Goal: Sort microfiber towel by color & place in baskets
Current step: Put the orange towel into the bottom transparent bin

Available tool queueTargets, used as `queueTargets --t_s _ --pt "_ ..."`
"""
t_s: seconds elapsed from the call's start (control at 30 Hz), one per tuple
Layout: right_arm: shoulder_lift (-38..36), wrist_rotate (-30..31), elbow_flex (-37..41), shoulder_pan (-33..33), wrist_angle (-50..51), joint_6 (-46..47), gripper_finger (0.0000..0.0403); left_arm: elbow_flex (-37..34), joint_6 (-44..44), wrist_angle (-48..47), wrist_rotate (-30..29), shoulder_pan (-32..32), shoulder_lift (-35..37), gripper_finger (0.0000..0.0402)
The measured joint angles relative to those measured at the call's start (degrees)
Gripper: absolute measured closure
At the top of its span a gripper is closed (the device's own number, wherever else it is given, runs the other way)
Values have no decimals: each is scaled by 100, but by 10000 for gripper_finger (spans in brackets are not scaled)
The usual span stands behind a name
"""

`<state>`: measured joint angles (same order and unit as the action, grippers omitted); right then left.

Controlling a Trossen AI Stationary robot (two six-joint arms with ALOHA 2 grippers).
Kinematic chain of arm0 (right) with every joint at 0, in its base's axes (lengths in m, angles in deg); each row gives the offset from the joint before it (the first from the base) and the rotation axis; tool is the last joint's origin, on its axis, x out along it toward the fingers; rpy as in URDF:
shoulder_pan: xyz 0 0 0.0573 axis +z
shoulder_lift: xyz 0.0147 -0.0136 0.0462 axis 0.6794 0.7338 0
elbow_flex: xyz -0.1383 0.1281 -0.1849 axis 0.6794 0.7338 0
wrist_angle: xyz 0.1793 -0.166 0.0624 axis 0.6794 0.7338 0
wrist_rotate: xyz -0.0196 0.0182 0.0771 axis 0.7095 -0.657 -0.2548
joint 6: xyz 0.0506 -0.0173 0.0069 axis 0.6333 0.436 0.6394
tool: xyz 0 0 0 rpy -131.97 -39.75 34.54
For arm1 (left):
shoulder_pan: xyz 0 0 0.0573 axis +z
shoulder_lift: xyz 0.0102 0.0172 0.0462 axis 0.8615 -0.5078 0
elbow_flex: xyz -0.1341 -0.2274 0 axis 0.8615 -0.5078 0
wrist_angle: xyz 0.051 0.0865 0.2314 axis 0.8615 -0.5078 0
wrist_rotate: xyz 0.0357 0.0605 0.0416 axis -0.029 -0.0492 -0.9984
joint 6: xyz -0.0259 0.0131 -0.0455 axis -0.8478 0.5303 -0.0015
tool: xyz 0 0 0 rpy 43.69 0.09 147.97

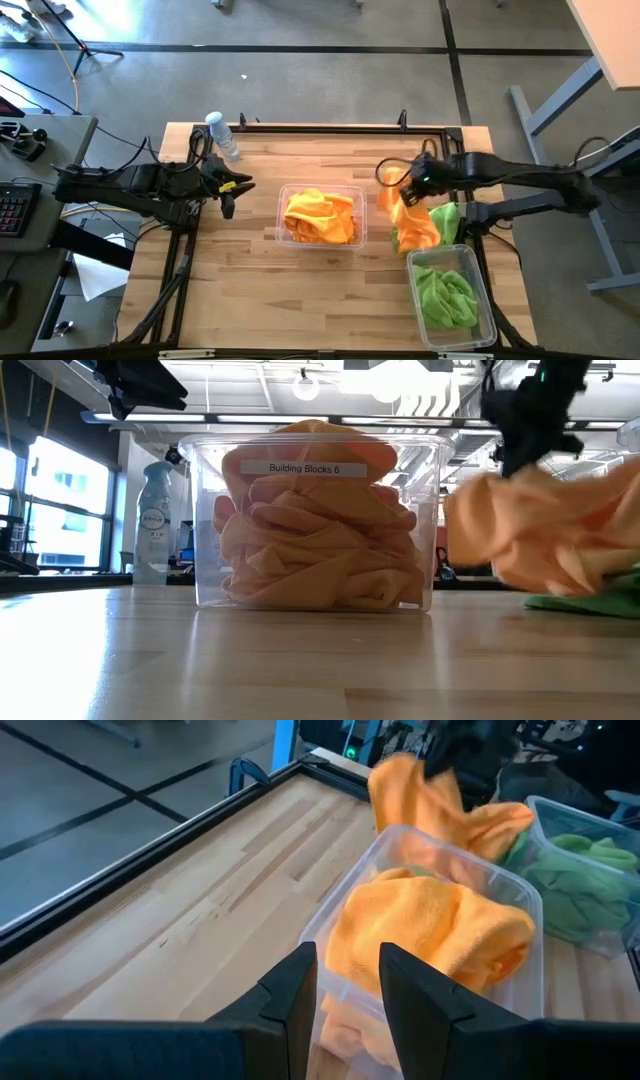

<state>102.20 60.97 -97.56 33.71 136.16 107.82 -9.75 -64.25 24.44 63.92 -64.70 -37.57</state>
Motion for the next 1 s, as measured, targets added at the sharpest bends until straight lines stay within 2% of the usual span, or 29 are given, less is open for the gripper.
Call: queueTargets --t_s 0.23,0.4,0.6,0.73,0.83,1.0 --pt "-483 815 -1128 252 -19 -255 400 0 -215 158 -173 -1 -53 300" --pt "-485 1015 -1413 333 -787 -951 400 0 -171 424 -248 0 -148 281" --pt "-212 863 -1402 309 -2165 -1853 400 0 126 728 -341 0 -450 217" --pt "140 703 -1402 308 -2935 -2366 400 0 595 1239 -987 0 -712 184" --pt "467 345 -1400 258 -3404 -2754 400 5 785 1859 -1504 95 -1007 177" --pt "1097 -364 -1396 26 -3950 -3123 401 449 1411 2584 -1315 423 -1704 176"
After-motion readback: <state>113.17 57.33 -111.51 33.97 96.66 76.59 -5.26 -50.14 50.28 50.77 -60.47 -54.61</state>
